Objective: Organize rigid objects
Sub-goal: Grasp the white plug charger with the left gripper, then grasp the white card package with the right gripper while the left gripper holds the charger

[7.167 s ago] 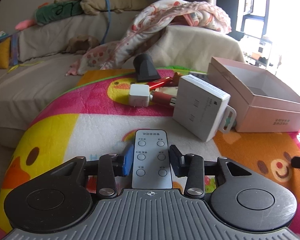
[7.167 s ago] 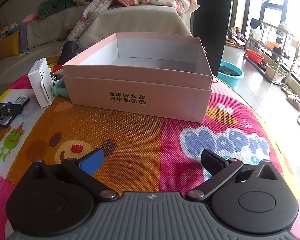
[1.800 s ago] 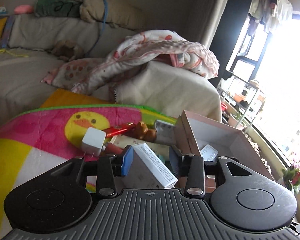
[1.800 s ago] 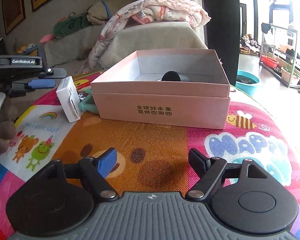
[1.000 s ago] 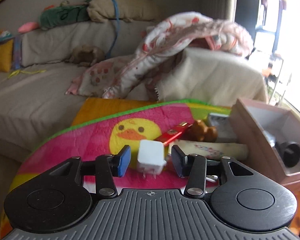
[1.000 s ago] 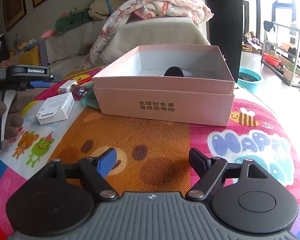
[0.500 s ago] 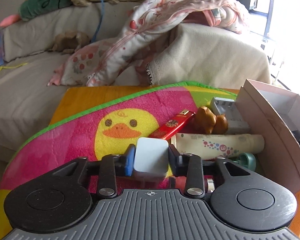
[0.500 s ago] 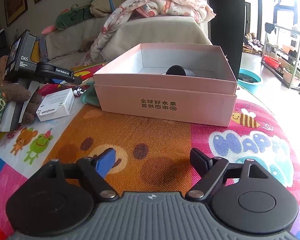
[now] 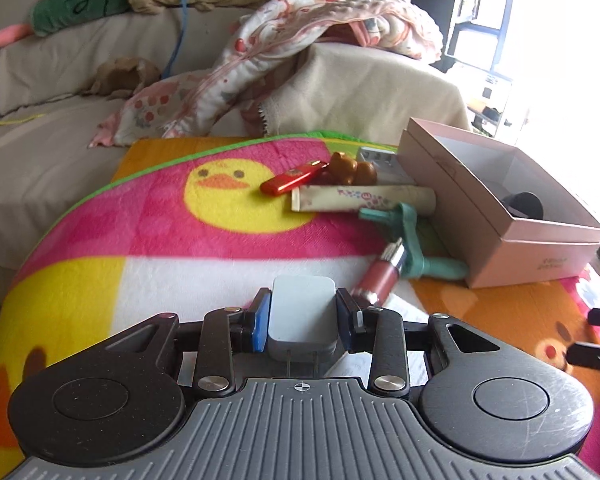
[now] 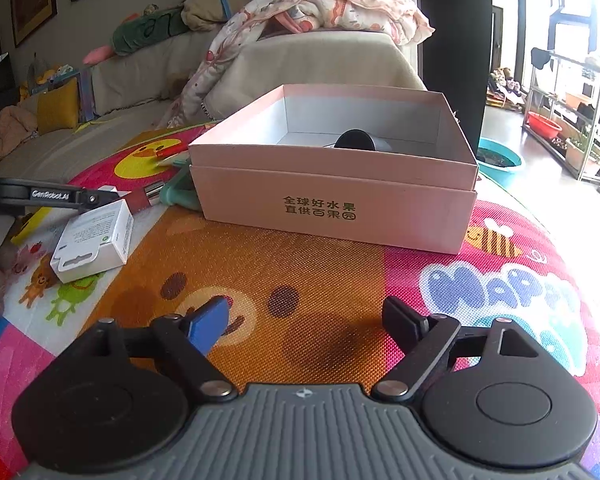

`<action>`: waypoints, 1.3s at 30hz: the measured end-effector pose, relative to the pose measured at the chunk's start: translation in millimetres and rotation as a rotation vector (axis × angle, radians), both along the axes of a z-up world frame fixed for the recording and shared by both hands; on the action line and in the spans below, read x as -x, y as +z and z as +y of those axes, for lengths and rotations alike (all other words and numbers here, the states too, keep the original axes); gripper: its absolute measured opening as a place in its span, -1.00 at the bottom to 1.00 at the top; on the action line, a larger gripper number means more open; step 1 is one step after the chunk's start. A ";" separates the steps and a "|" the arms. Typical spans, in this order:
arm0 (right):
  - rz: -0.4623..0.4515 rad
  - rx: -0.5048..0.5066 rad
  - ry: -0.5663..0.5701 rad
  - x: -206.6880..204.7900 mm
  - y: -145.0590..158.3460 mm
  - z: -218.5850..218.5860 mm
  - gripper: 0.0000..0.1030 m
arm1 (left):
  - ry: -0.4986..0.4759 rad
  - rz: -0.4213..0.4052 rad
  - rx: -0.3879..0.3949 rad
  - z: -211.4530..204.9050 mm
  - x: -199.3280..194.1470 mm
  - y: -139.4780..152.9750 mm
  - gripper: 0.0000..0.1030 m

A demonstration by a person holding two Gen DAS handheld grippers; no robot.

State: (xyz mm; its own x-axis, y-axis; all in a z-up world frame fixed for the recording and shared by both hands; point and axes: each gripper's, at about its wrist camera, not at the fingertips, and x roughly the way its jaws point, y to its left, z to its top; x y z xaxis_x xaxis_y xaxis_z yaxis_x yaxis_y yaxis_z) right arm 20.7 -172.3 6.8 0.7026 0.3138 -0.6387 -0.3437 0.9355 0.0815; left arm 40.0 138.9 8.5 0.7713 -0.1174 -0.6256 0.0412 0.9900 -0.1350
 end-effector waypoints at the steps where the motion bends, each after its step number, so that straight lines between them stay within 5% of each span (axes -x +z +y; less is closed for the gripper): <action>1: 0.000 -0.004 0.000 0.0 0.0 -0.6 0.64 | 0.017 -0.004 0.006 3.1 7.3 -0.1 -0.27; 6: 0.005 0.004 0.015 -0.6 0.0 1.7 0.66 | 0.076 -0.011 0.076 21.0 47.2 -2.8 -0.27; 9: 0.011 0.027 0.120 1.9 1.7 14.8 0.66 | 0.070 -0.004 0.110 27.7 62.5 -1.5 -0.27; 16: -0.012 0.025 0.393 11.5 20.3 87.4 0.66 | 0.081 -0.029 0.184 41.3 74.7 -7.0 -0.21; 21: -0.014 0.081 0.486 -4.1 15.2 144.2 0.66 | 0.069 -0.037 0.216 46.2 75.7 -9.4 -0.21; 23: 0.009 0.089 0.491 -13.5 9.9 156.9 0.61 | 0.057 -0.041 0.202 44.3 76.7 -9.2 -0.21; 25: 0.038 0.083 0.487 -20.5 7.0 161.5 0.34 | 0.041 -0.043 0.176 40.4 78.1 -8.4 -0.21; 35: -0.018 0.126 0.353 14.7 22.9 85.8 0.33 | -0.107 -0.044 -0.106 -16.9 83.4 -3.7 -0.27; 39: 0.006 0.141 0.251 28.8 20.7 39.6 0.33 | -0.210 -0.031 -0.109 -46.8 90.3 -2.7 -0.28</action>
